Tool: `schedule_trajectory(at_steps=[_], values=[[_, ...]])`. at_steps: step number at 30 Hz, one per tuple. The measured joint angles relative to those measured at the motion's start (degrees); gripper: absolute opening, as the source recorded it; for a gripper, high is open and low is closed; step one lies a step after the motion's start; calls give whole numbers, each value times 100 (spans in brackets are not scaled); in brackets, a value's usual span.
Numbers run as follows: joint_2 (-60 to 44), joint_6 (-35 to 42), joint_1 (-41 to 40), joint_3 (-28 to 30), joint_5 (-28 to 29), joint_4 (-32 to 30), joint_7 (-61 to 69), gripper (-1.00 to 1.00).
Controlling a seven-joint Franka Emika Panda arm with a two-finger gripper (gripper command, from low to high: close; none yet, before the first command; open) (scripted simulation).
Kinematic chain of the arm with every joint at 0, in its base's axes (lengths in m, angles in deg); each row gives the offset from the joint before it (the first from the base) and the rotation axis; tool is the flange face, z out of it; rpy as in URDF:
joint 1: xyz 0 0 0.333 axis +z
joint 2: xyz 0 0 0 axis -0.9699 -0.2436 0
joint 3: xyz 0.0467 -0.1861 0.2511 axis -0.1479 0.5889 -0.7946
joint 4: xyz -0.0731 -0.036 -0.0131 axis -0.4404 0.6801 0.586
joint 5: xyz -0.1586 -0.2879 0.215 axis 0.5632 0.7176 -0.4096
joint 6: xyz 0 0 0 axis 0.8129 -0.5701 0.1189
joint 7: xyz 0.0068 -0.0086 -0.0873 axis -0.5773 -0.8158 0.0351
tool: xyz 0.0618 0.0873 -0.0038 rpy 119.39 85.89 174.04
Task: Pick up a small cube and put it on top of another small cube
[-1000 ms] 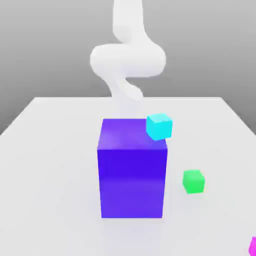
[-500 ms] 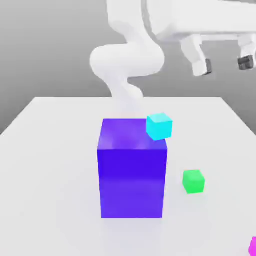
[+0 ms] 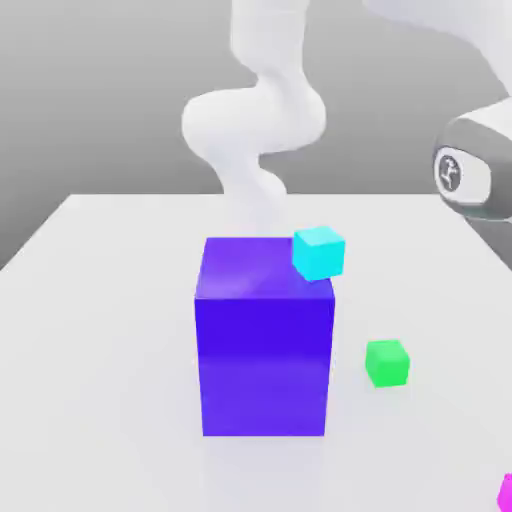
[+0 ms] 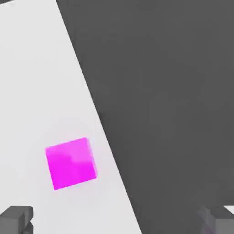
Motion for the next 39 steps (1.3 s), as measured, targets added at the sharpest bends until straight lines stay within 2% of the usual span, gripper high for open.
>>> schedule_trajectory(at_steps=[3, 6, 7, 13, 18, 31, 39], values=[[-581, -164, 198, -9, 340, 108, 184, 0], [-1203, -575, 267, 18, 451, 249, 206, 0], [-1388, -711, 275, 26, 463, 291, 203, -100], [-1481, -769, 280, 30, 464, 313, 206, -100], [-732, -223, 246, -17, 421, 105, 301, -100], [1206, -430, -422, -922, 139, -2139, 4084, -100], [2477, -631, -237, -1073, -314, -3568, 6749, -100]])
